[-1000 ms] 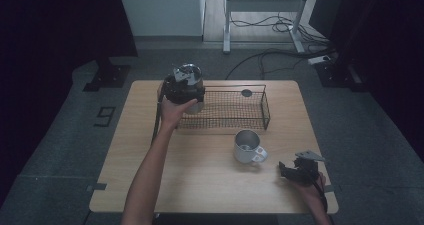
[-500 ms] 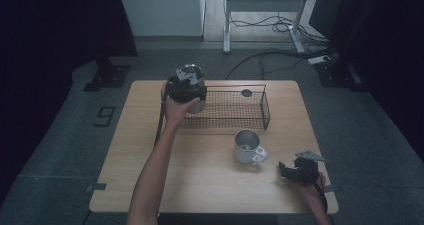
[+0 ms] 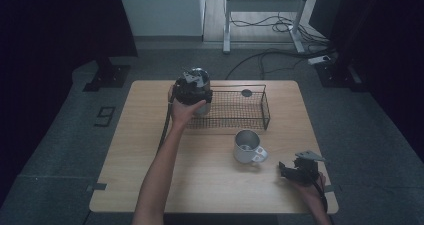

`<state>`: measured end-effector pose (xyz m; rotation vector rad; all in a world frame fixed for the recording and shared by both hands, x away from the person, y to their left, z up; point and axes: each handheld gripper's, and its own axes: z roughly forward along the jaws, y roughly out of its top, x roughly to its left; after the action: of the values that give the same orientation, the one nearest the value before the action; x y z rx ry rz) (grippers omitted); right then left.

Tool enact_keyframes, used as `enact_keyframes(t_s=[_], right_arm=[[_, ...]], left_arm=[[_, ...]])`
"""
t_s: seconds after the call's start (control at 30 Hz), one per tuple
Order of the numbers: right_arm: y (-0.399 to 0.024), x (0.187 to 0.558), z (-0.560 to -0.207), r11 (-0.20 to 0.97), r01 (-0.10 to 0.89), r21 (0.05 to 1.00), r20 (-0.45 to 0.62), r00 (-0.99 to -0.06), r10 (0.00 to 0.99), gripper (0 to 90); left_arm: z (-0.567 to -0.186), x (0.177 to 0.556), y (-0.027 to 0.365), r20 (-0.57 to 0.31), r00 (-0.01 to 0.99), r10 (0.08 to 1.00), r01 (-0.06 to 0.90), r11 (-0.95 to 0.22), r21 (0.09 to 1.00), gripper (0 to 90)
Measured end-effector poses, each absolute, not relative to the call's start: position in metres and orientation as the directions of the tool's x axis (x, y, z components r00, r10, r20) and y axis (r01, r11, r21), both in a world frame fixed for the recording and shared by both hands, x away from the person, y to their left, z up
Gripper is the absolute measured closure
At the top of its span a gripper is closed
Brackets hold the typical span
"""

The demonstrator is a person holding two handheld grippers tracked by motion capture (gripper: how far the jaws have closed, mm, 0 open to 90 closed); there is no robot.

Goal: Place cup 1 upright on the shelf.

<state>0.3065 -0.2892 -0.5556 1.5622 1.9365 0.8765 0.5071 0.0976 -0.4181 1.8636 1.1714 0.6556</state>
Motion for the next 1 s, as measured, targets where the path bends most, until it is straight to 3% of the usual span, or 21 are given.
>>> enact_keyframes(t_s=[1.0], right_arm=[[-0.289, 0.306, -0.556, 0.135, 0.655, 0.743, 0.015, -0.218, 0.976, 15.5]], left_arm=[[-0.454, 0.516, 0.088, 0.014, 0.425, 0.905, 0.542, -0.267, 0.797, 4.0]])
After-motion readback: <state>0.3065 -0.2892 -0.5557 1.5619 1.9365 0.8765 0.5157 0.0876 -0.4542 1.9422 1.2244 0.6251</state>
